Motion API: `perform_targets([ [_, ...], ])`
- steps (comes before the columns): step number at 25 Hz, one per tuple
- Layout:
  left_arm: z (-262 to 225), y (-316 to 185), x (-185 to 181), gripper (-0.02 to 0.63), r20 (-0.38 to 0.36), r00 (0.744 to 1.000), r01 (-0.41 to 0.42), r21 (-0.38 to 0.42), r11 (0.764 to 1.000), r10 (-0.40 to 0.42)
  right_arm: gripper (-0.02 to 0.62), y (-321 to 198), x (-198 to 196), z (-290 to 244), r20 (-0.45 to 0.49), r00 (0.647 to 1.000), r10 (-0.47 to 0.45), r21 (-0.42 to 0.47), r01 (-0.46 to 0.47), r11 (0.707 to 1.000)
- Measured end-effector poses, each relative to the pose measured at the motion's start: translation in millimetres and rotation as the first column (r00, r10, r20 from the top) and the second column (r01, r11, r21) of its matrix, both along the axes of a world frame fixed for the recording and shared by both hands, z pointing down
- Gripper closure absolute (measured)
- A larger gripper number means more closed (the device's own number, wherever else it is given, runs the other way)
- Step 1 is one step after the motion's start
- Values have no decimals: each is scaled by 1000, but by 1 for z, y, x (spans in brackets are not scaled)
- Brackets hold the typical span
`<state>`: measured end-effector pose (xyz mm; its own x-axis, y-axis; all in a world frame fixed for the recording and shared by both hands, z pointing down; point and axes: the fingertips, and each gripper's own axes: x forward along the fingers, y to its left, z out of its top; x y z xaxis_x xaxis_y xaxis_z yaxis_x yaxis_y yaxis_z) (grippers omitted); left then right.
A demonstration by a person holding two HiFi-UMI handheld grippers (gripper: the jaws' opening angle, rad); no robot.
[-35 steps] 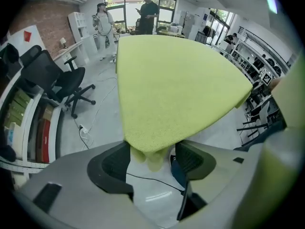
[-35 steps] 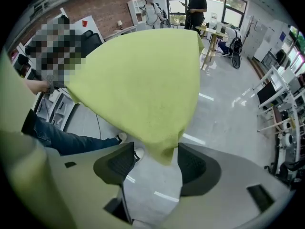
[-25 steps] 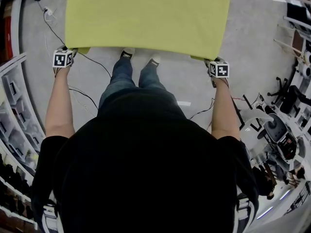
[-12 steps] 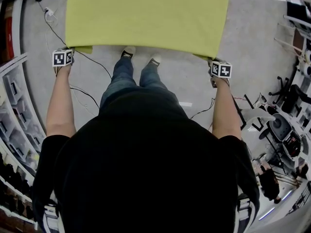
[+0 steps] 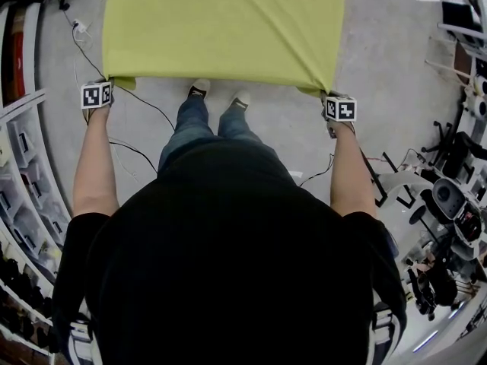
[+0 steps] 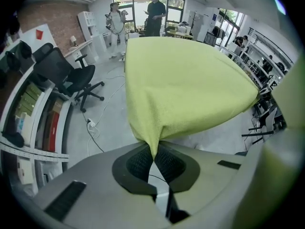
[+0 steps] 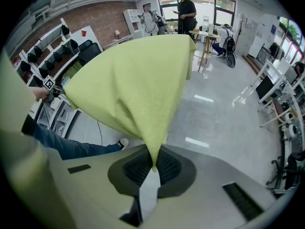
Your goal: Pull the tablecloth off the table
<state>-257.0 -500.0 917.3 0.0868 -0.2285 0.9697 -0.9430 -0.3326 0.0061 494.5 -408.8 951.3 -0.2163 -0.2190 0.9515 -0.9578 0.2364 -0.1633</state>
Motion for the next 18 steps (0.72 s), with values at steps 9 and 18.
perform_targets([
  [9, -53, 43, 20, 581, 57, 998, 31, 101, 994, -37, 571, 46, 19, -22, 24, 998, -50, 38, 49, 998],
  [18, -106, 85, 12, 581, 73, 997, 16, 173, 985, -29, 571, 91, 14, -67, 24, 998, -55, 98, 52, 994],
])
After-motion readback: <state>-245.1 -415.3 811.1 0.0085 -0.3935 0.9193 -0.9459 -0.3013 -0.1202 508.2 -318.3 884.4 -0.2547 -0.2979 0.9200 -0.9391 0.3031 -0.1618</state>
